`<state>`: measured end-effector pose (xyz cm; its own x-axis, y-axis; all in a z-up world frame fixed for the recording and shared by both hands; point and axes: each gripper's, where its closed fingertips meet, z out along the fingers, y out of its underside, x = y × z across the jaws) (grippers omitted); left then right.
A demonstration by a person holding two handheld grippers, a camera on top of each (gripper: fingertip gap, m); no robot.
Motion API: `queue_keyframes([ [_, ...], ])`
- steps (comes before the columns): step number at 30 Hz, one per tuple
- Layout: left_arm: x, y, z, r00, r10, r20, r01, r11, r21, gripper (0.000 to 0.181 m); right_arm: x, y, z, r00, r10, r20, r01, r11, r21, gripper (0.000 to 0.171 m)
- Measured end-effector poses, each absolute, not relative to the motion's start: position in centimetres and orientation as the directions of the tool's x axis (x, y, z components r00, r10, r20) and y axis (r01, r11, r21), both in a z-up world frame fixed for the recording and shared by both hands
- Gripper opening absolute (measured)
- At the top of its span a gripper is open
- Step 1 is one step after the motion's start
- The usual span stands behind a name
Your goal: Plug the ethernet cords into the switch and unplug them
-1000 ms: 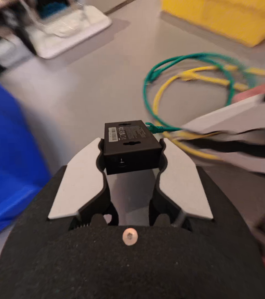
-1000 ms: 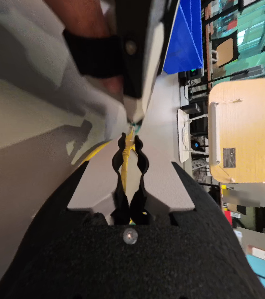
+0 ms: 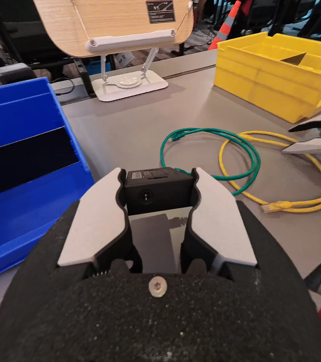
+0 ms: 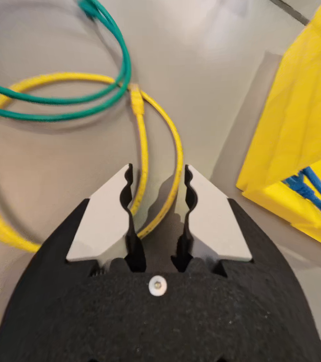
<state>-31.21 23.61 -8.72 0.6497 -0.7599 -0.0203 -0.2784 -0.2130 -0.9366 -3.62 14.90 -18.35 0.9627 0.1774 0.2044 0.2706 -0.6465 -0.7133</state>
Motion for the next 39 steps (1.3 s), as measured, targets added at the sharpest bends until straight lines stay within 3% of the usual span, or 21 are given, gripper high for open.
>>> queue_keyframes([
  [2,-31.9,23.9,-8.4,0.680,-0.725,-0.108,-0.327,-0.168,-0.930,0.064,-2.7,14.9,-18.5,0.950,0.139,0.278,0.300,-0.647,-0.701,0.052],
  [5,-32.6,24.2,-8.0,0.706,-0.676,-0.211,-0.389,-0.121,-0.913,0.064,-3.1,14.8,-18.9,0.966,0.148,0.214,0.257,-0.660,-0.706,0.040],
  [6,-32.6,24.2,-8.0,0.706,-0.672,-0.223,-0.399,-0.117,-0.910,0.064,-3.7,14.6,-19.2,0.970,0.178,0.167,0.244,-0.668,-0.703,0.018],
  [7,-32.6,24.2,-8.1,0.704,-0.674,-0.223,-0.401,-0.118,-0.909,0.064,-4.0,14.5,-19.3,0.971,0.197,0.135,0.234,-0.668,-0.707,0.006],
  [11,-32.4,24.2,-9.1,0.694,-0.700,-0.169,-0.391,-0.169,-0.905,0.064,-3.3,14.1,-18.9,0.956,0.234,0.174,0.289,-0.673,-0.681,0.005],
  [18,-32.8,24.5,-10.8,0.690,-0.715,-0.116,-0.404,-0.248,-0.880,0.064,-2.9,13.5,-12.1,0.973,0.213,0.093,0.201,-0.570,-0.796,0.005],
  [23,-32.5,24.2,-11.0,0.674,-0.728,-0.124,-0.423,-0.242,-0.873,0.064,-0.2,12.3,-17.1,0.990,0.128,0.054,0.130,-0.729,-0.672,0.007],
  [26,-32.4,24.1,-11.3,0.667,-0.735,-0.122,-0.431,-0.246,-0.868,0.064,0.3,11.8,-18.7,0.992,0.113,0.053,0.121,-0.766,-0.632,0.035],
  [32,-32.3,24.2,-11.5,0.662,-0.742,-0.105,-0.425,-0.256,-0.869,0.064,2.8,10.8,-18.9,0.987,0.000,0.161,0.105,-0.758,-0.644,0.058],
  [36,-32.1,24.1,-11.6,0.655,-0.748,-0.107,-0.429,-0.251,-0.868,0.064,3.1,10.2,-19.1,0.991,-0.009,0.133,0.080,-0.757,-0.648,0.056],
  [39,-31.9,24.0,-11.6,0.649,-0.752,-0.111,-0.432,-0.245,-0.868,0.064,2.3,10.5,-19.3,1.000,-0.014,-0.023,-0.026,-0.729,-0.684,0.034],
])
